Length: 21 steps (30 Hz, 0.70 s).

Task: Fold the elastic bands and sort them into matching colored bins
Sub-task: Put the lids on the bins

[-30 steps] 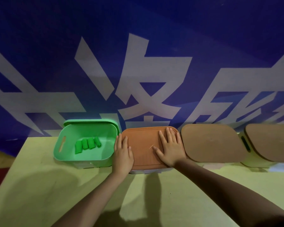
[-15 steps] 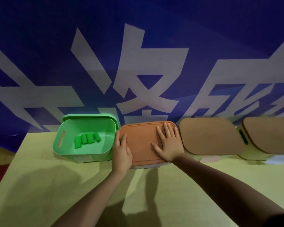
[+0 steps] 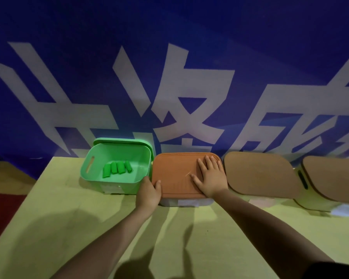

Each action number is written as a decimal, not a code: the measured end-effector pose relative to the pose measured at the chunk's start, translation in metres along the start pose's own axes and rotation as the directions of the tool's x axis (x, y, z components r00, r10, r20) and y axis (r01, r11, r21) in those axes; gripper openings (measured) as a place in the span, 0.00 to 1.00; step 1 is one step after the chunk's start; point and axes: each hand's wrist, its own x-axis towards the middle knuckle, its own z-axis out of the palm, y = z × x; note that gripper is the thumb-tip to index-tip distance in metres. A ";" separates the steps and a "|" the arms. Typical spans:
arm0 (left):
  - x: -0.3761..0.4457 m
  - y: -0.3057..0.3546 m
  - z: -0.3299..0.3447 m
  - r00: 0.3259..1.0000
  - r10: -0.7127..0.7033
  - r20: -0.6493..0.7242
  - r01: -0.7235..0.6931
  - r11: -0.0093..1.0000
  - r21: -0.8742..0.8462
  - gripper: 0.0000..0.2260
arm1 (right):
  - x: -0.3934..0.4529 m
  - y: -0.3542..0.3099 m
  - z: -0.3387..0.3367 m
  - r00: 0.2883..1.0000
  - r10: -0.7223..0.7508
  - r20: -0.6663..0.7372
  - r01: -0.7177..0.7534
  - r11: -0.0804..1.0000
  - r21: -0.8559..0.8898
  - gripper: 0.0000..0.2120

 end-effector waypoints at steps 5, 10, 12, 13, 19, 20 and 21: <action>-0.003 -0.008 -0.002 0.955 -0.262 0.142 0.298 0.834 -0.464 0.09 | -0.006 0.000 -0.003 1.000 -0.018 0.004 0.018 0.999 0.028 0.34; -0.006 -0.003 0.000 0.974 -0.217 0.069 0.224 0.860 -0.459 0.08 | -0.023 0.008 0.003 0.997 -0.066 0.033 0.065 0.997 0.039 0.34; -0.007 -0.002 0.003 0.977 -0.211 0.039 0.205 0.868 -0.452 0.08 | -0.026 0.006 0.006 0.999 -0.049 0.008 0.049 0.998 0.033 0.39; -0.006 -0.002 0.005 0.977 -0.212 0.027 0.200 0.863 -0.464 0.09 | -0.026 0.004 0.007 0.999 -0.040 -0.004 0.040 0.999 0.031 0.41; -0.006 0.003 0.015 0.951 -0.307 -0.034 0.234 0.789 -0.568 0.14 | -0.022 0.002 0.009 0.999 0.005 -0.033 -0.004 1.000 0.025 0.35; -0.007 0.006 0.015 0.946 -0.323 -0.034 0.246 0.782 -0.573 0.15 | -0.020 0.002 0.007 0.999 0.008 -0.031 -0.007 1.000 0.027 0.36; -0.005 0.008 0.014 0.943 -0.333 -0.018 0.263 0.776 -0.573 0.17 | -0.018 0.001 0.006 1.000 0.011 -0.027 -0.010 0.999 0.035 0.38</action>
